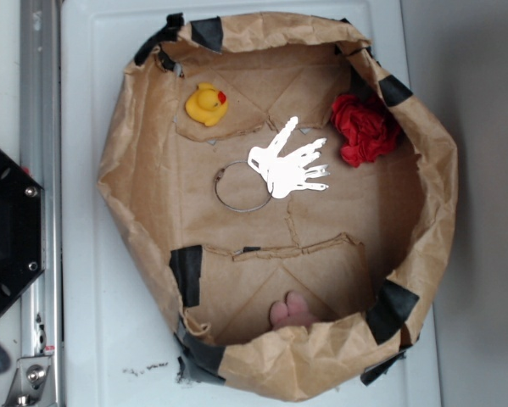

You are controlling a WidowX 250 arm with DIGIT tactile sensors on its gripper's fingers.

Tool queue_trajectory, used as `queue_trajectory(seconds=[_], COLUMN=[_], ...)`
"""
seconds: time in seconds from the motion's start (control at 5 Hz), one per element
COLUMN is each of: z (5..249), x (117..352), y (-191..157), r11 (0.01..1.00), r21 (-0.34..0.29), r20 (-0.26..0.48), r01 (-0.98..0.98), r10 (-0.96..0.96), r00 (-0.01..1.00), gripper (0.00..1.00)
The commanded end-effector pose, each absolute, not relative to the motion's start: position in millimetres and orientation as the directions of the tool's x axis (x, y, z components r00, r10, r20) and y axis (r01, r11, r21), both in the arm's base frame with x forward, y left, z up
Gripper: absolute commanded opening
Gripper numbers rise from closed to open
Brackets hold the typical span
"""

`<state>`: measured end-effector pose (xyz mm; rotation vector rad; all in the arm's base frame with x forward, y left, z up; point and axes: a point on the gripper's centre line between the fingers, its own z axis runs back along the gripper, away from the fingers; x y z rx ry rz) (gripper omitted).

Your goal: Grab the silver keys.

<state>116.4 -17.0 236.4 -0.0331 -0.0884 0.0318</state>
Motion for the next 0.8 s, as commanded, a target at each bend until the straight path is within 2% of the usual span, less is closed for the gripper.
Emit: queue_trajectory(seconds=[0.0, 0.6], z=[236.4, 215.7], x=[116.4, 195.2], y=[-17.0, -32.6], r11=[0.999, 0.983], r21=[-0.034, -0.003], r20=[0.088, 0.064], r01=[-0.030, -0.184], r10=[0.033, 0.183], r00=[0.996, 0.981], gripper=[1.00, 1.00])
